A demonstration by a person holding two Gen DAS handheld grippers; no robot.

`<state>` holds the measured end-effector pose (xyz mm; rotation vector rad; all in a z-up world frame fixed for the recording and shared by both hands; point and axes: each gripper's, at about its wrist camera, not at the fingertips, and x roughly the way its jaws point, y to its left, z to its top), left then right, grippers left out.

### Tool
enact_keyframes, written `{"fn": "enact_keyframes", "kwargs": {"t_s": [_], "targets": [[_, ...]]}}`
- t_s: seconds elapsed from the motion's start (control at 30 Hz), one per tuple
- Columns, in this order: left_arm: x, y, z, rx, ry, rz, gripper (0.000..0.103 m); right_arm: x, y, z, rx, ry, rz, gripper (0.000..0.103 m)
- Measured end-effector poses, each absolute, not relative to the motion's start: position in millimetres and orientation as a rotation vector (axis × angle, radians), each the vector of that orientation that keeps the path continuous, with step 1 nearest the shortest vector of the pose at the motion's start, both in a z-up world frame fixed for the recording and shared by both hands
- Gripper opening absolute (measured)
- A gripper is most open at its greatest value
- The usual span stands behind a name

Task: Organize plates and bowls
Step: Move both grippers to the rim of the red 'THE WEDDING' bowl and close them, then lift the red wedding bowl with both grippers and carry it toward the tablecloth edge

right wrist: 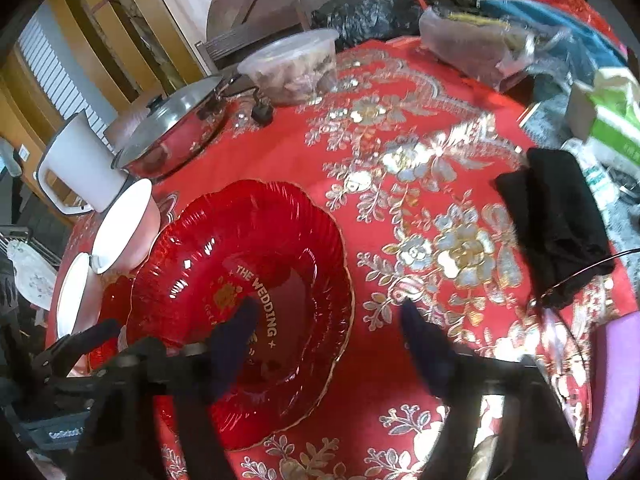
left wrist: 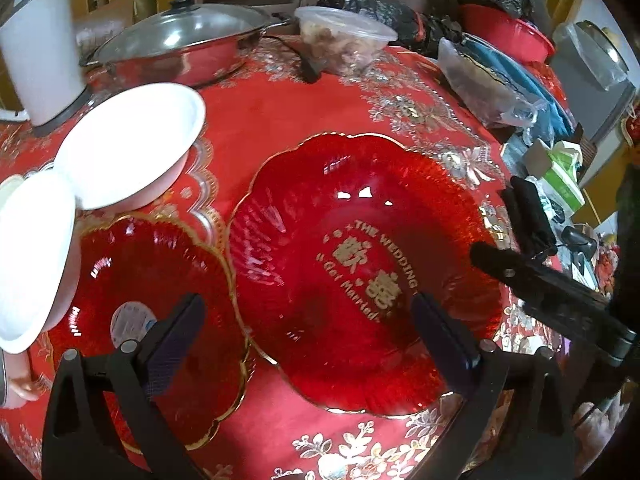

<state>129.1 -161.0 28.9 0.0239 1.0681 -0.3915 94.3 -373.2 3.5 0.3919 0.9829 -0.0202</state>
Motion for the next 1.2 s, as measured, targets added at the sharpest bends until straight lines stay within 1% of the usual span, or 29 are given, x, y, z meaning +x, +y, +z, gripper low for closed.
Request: {"fn": "enact_keyframes", "kwargs": {"t_s": [0.03, 0.07, 0.1, 0.17, 0.2, 0.23, 0.27, 0.33, 0.37, 0.43, 0.63, 0.8, 0.93, 0.97, 1.03, 1.13, 1.2], "targets": [[129.5, -162.6, 29.0, 0.025, 1.069, -0.396, 0.102, 95.5, -374.1, 0.8, 0.398, 0.993, -0.016, 0.062], [129.9, -163.8, 28.5, 0.025, 1.072, -0.404, 0.099, 97.0, -374.2, -2.0, 0.399, 0.998, -0.015, 0.062], [130.3, -165.9, 27.6, 0.027, 1.080, -0.415, 0.097, 97.3, -374.7, -3.7, 0.401, 0.997, -0.016, 0.059], [131.1, -169.0, 26.5, 0.041, 1.083, -0.418, 0.096, 96.9, -376.5, -5.2, 0.417, 0.985, -0.001, 0.042], [131.7, -169.7, 26.4, 0.047, 1.080, -0.418, 0.095, 96.6, -377.5, -5.9, 0.429, 0.983, 0.007, 0.026], [132.3, -169.7, 26.7, 0.051, 1.074, -0.417, 0.092, 96.9, -378.3, -6.4, 0.426, 0.984, 0.002, 0.025], [133.1, -169.1, 26.9, 0.055, 1.069, -0.413, 0.085, 97.2, -378.8, -6.4, 0.418, 0.983, 0.001, 0.025], [135.4, -166.4, 27.7, 0.054, 1.065, -0.406, 0.077, 96.6, -381.0, -6.6, 0.418, 0.976, -0.001, 0.023], [136.8, -164.8, 28.1, 0.049, 1.066, -0.406, 0.074, 96.5, -382.1, -6.7, 0.422, 0.976, 0.000, 0.022], [138.8, -165.1, 28.2, 0.054, 1.068, -0.409, 0.071, 97.0, -384.9, -6.3, 0.428, 0.975, 0.000, 0.022], [144.5, -177.0, 27.8, 0.092, 1.078, -0.448, 0.071, 94.0, -390.1, -5.2, 0.399, 0.975, -0.040, 0.022], [161.5, -175.3, 29.0, 0.017, 1.108, -0.490, 0.071, 93.4, -396.5, -6.2, 0.414, 0.982, -0.031, 0.022], [169.2, -180.5, 23.8, 0.045, 1.108, -0.483, 0.071, 94.5, -396.8, -5.6, 0.409, 0.978, -0.034, 0.022], [171.7, -181.2, 21.1, 0.049, 1.110, -0.475, 0.069, 94.9, -397.5, -6.2, 0.411, 0.976, -0.032, 0.022], [178.2, -177.7, 18.4, 0.026, 1.117, -0.472, 0.069, 95.5, -399.4, -8.2, 0.420, 0.980, -0.029, 0.022], [185.4, -169.4, 20.1, -0.009, 1.080, -0.468, 0.069, 95.3, -400.9, -10.8, 0.430, 0.979, -0.021, 0.022], [190.1, -168.8, 14.7, -0.015, 1.115, -0.471, 0.069, 96.8, -401.3, -11.8, 0.434, 0.976, -0.017, 0.022]]}}
